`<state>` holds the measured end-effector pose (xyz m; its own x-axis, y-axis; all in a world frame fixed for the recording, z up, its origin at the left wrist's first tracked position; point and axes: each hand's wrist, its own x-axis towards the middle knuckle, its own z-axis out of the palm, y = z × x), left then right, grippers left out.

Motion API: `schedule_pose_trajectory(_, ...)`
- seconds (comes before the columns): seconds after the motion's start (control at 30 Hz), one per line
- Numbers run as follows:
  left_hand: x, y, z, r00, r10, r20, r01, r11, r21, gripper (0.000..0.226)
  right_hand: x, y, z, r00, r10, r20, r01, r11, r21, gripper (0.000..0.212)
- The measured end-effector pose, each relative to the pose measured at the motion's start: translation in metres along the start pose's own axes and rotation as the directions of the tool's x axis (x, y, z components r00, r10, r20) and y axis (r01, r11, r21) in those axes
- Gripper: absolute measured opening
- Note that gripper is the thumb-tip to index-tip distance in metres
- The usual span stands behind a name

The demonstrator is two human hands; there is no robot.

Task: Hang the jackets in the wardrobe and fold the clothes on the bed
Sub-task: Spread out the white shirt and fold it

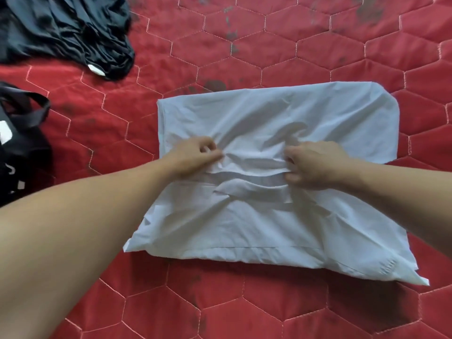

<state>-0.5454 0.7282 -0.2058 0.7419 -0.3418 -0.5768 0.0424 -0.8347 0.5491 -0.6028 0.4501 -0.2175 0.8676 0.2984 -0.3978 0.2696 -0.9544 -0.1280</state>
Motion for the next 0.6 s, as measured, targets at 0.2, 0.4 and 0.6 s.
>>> schedule_pose_trajectory(0.2,0.017,-0.027,-0.035,0.684,-0.371,-0.628,0.265,0.929,-0.260,0.028,0.029,-0.038,-0.013,0.995,-0.006,-0.096,0.023,0.983,0.182,0.051)
schedule_pose_trajectory(0.4,0.029,-0.035,-0.044,0.714,-0.527,-0.462,0.326,0.834,-0.446,0.049,0.056,-0.078,-0.018,0.984,-0.018,-0.179,0.059,0.973,0.224,0.023)
schedule_pose_trajectory(0.6,0.049,-0.044,-0.067,0.703,-0.510,-0.495,0.222,0.820,-0.528,0.016,0.059,-0.070,-0.014,0.987,-0.001,-0.161,0.032,0.982,0.187,0.016)
